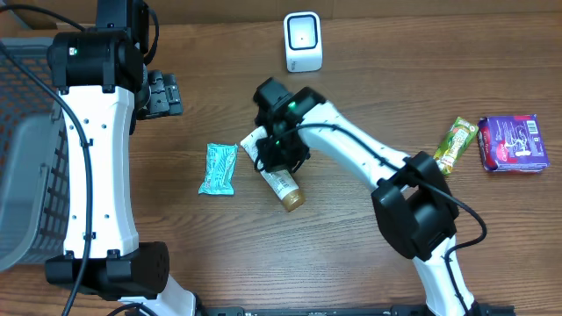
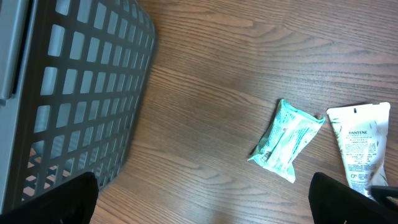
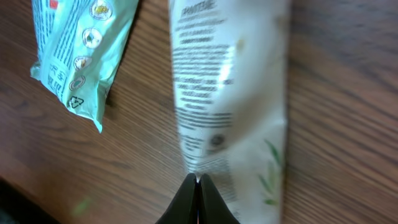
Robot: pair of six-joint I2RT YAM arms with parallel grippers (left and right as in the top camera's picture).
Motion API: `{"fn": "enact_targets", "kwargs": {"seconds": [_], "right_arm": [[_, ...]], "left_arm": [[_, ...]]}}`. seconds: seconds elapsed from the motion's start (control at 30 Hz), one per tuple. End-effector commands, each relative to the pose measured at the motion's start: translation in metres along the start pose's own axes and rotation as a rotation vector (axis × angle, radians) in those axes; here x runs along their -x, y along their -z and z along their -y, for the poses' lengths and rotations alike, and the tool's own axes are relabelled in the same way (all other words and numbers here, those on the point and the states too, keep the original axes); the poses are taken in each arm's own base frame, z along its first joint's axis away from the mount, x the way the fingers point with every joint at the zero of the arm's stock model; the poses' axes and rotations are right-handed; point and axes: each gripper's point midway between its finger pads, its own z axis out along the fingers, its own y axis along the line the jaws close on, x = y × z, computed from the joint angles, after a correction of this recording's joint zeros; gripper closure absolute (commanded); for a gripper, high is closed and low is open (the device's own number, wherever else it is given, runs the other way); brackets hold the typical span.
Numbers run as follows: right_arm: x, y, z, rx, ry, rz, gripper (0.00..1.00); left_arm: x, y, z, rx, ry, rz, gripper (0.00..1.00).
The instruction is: Scan the item barcode
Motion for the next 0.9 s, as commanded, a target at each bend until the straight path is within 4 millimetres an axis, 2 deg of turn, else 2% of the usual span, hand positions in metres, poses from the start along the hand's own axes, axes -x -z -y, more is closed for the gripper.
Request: {"fn": "enact_targets", "kwargs": {"seconds": [0.0,0.2,0.43,0.67,0.87], "right_arm": [[-0.002,-0.004,-0.005,-0.055,-0.032,0.026,0.96],[0.001,-0.006,-0.007,-0.061,-0.028,0.041,0.96],[0.006,-0.021,0.021,-0.195,-0.080,0.061,0.96],[0.005,-0.039,0.030,-0.213,-0.088,0.036,0.96],[0.015,-0.034,0.029,-0.212,-0.076,0.068,0.96]], "left_arm": [[0.002,0.009,-0.003,-0.002,-0.001,0.030,0.00],[0.002,0.009,-0.003,-0.002,-0.001,0.030,0.00],[0.002,0.009,-0.003,-0.002,-0.001,0.030,0.00],[0.002,0.009,-0.003,-0.002,-0.001,0.030,0.00],[0.002,0.009,-0.003,-0.002,-0.001,0.030,0.00]]}}
